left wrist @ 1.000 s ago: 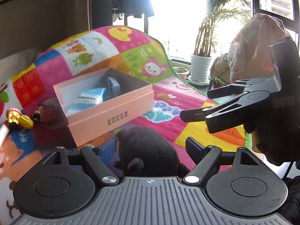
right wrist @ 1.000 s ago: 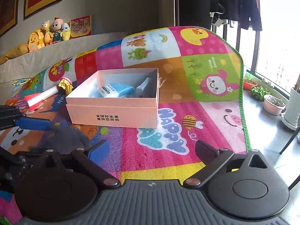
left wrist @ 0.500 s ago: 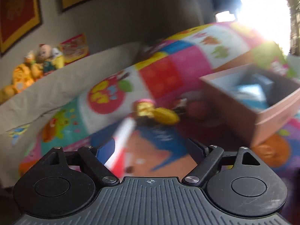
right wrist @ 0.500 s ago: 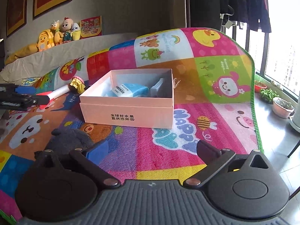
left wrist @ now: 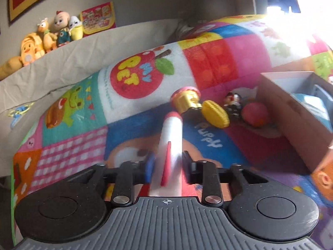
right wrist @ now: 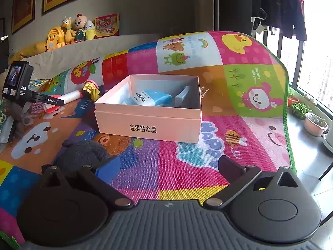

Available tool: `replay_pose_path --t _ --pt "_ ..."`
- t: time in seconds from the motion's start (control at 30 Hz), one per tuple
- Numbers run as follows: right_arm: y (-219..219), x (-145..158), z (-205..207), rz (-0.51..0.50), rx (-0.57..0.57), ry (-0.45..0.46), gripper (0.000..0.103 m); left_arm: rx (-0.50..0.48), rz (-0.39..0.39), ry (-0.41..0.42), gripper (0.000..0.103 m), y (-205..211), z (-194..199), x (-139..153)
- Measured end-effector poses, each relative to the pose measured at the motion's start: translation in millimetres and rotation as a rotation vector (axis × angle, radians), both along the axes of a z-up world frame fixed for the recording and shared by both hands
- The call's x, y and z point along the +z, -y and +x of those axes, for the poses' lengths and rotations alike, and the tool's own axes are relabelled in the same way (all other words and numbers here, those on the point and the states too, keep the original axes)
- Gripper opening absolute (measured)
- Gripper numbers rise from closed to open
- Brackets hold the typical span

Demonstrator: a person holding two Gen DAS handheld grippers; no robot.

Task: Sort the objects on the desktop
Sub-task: 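Grasp the red-and-white rocket toy with the left tool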

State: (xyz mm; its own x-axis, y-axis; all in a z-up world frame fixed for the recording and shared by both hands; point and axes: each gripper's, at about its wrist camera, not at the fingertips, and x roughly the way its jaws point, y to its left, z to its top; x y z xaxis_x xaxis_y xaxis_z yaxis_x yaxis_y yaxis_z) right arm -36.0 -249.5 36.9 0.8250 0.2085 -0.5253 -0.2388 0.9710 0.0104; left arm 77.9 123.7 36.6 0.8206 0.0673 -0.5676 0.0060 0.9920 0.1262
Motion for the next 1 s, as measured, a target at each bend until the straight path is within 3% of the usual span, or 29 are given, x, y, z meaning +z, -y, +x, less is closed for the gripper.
replay_pose_path --t 0.13,0.27,0.33,0.4,0.47,0.57,0.67,0.87,1.0 --pt "1 2 -5 0.02 0.009 0.013 0.1 -0.097 -0.024 0.058 0.031 29 -66 14" --pt "-2 7 -11 0.041 0.04 0.029 0.1 -0.208 -0.143 -0.002 0.031 58 -112 11" --pt "-6 11 -14 0.056 0.07 0.037 0.1 -0.254 -0.159 -0.039 0.033 75 -126 3" --pt "-12 15 -18 0.064 0.114 0.047 0.1 -0.282 -0.173 -0.06 0.037 86 -132 -5" --pt "-22 18 -21 0.056 0.164 0.056 0.101 -0.295 -0.196 -0.071 0.054 90 -136 -10" --pt "-37 18 -24 0.043 0.226 0.049 0.101 -0.301 -0.202 -0.071 0.06 93 -137 -10" --pt "-52 16 -24 0.031 0.256 0.042 0.101 -0.307 -0.2 -0.067 0.076 95 -138 -9" --pt "-70 7 -9 -0.037 0.244 0.03 0.101 -0.323 -0.18 -0.05 0.087 101 -144 -8" --pt "-47 5 -10 -0.057 0.19 0.036 0.101 -0.322 -0.18 -0.028 0.093 98 -147 -3"
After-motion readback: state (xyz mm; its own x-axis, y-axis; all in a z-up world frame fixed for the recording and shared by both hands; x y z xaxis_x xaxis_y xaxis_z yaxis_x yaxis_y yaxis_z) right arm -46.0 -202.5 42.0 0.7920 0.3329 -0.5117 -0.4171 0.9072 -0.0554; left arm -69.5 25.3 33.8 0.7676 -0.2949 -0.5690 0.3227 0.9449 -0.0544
